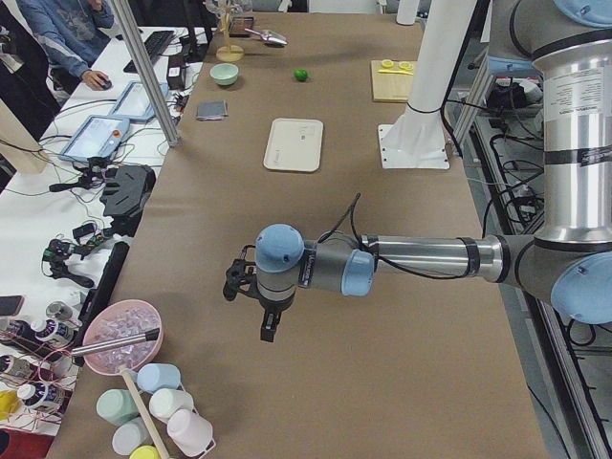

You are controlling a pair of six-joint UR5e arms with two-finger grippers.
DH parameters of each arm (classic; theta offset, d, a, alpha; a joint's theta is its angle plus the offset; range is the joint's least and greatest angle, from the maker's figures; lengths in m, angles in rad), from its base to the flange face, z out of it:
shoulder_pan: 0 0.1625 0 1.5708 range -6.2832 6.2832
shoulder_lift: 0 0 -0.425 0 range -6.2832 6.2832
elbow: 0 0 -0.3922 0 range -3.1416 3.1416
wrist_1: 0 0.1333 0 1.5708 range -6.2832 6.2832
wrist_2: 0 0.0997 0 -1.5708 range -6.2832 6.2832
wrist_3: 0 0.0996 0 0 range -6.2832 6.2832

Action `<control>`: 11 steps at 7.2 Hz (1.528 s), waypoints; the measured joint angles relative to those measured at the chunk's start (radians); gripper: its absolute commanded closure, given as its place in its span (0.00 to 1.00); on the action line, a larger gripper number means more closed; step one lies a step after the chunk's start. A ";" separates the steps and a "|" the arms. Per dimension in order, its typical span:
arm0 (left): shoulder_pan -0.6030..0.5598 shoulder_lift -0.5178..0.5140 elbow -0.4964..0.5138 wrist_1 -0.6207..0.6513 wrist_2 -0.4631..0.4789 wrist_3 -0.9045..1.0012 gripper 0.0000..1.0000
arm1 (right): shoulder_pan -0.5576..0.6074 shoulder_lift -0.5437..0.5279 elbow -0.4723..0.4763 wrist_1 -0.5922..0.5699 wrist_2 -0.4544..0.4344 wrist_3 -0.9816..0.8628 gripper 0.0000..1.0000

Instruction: Place all lemons on tray

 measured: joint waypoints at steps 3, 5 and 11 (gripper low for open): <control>0.000 -0.004 -0.054 0.016 -0.001 0.013 0.01 | 0.007 -0.003 0.036 -0.013 0.018 0.000 0.00; 0.005 -0.018 -0.069 0.080 -0.002 0.008 0.00 | 0.015 -0.021 0.066 -0.031 0.016 -0.006 0.00; 0.276 -0.293 -0.024 0.179 0.001 -0.318 0.01 | -0.190 0.160 0.103 -0.051 -0.030 0.245 0.00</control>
